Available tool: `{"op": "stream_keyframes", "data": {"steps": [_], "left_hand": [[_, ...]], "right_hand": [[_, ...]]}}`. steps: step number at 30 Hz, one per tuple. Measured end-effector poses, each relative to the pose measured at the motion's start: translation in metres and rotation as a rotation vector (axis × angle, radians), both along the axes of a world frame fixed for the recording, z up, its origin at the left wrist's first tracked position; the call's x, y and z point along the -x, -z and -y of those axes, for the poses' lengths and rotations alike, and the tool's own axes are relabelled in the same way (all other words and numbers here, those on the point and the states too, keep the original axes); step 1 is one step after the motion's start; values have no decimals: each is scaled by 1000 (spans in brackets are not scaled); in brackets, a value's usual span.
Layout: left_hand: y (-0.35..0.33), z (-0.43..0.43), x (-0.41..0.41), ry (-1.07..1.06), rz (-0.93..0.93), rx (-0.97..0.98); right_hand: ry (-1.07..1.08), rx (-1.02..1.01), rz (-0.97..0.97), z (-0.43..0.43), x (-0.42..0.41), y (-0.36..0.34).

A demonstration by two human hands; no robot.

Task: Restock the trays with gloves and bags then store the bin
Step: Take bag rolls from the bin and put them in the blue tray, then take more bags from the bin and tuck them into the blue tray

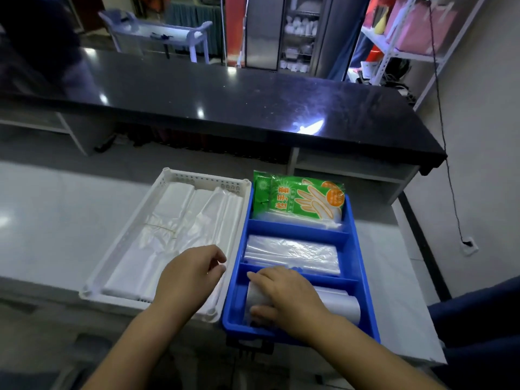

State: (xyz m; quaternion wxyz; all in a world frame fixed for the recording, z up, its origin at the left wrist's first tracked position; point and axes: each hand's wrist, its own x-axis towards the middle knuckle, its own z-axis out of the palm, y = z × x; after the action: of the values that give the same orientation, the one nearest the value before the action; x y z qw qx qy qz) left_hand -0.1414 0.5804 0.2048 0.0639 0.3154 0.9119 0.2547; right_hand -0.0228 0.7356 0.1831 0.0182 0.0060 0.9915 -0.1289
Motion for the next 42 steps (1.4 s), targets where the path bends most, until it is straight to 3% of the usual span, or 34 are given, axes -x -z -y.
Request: {"op": "stream_keyframes", "data": {"steps": [3,9,16,23,31,42], "left_hand": [[-7,22,-9,-133,-17,9],[-10,98,-41,-439,-32,29],[-1,227,-76,-839,12,27],[18,357,-95,-1107,72,-43],[75,496,-91,-1151,227,25],[184,533,-99,-1117,490,47]], "right_hand": [[-49,40,-164,1,10,-5],[-286,33,-292,52,45,-9],[-635,61,-255,153,66,-5],[-803,7,-112,269,94,24],[-780,-52,133,388,125,91],[-709,-192,677,443,160,228]]}}
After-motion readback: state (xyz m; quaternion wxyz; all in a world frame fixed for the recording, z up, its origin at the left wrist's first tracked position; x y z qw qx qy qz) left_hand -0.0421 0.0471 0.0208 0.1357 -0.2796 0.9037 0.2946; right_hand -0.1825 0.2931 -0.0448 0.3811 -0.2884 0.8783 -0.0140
